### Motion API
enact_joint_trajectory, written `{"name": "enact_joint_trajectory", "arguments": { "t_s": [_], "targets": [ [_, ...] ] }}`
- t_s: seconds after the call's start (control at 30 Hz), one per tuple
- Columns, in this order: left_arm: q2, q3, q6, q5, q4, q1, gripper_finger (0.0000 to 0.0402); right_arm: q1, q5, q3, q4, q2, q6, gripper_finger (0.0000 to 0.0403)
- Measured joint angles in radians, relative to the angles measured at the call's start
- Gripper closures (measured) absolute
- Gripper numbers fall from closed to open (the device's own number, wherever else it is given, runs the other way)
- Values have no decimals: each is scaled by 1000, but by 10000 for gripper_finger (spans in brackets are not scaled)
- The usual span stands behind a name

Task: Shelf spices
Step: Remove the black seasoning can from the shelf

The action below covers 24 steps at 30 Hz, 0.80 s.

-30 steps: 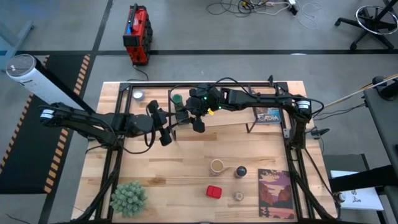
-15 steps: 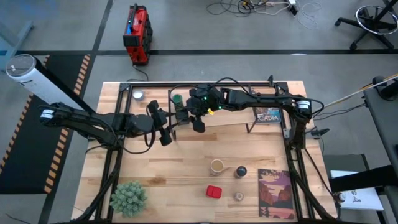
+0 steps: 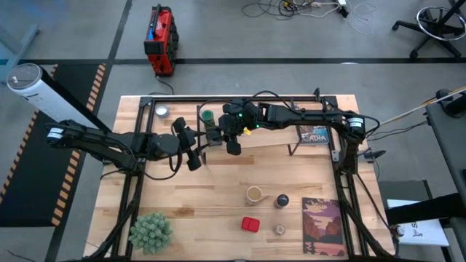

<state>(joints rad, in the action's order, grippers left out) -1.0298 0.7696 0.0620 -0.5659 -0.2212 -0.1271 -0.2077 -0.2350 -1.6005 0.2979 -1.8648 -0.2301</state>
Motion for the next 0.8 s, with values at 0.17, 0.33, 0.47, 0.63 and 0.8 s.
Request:
{"name": "enact_joint_trajectory", "arguments": {
  "t_s": [0.17,0.33,0.47,0.63,0.8],
  "targets": [
    [0,0,0,0,-2,0,209,0,2,0,7,4,1,284],
    [1,1,-1,1,-33,0,209,0,3,0,18,8,-2,285],
    [8,24,3,7,-74,0,209,0,3,0,20,10,0,277],
    [16,99,33,22,-179,0,209,0,11,-42,85,11,-21,285],
    [17,162,52,77,-218,0,209,0,35,-115,152,11,-37,281]
  ]
}}
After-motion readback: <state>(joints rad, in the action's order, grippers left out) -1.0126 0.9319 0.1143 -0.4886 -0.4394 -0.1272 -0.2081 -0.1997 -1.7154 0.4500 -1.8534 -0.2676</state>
